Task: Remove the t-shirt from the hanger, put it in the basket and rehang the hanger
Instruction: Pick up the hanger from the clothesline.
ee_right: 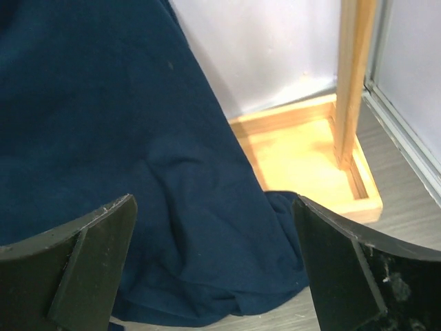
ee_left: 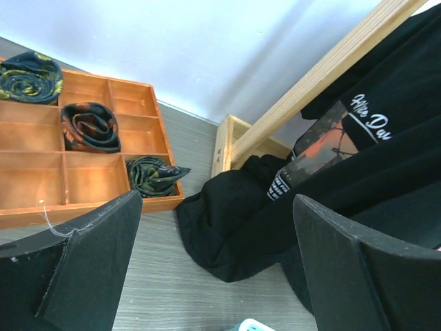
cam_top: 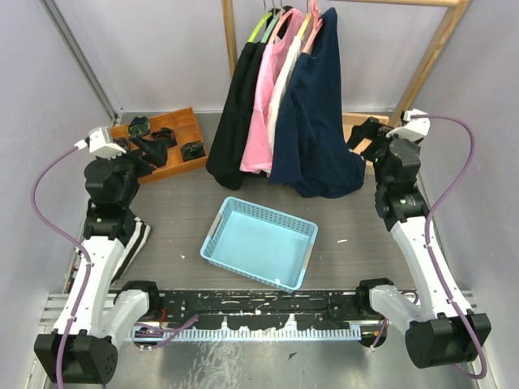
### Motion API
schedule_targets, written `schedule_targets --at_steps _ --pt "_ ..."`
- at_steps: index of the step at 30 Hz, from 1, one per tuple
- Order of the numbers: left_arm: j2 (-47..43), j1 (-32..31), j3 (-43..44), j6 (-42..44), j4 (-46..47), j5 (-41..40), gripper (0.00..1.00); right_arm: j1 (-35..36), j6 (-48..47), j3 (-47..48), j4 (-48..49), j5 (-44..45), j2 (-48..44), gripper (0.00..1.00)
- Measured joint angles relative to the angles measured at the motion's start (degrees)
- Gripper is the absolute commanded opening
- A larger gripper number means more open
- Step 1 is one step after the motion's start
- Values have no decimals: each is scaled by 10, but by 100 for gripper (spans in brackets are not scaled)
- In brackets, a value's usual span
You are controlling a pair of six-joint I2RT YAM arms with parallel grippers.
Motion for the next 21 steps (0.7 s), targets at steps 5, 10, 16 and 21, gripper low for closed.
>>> schedule_targets --at_steps 5,10,16,21 --pt "28 0 81 -13 -73 12 98 0 -10 97 -61 -30 1 100" --pt "45 0 131 -12 -126 19 98 3 -14 179 -91 -54 17 100" --pt "60 0 161 -6 -163 41 98 66 -27 267 -110 -40 77 100" --pt "63 0 181 6 -180 59 98 161 -55 329 -123 9 145 100"
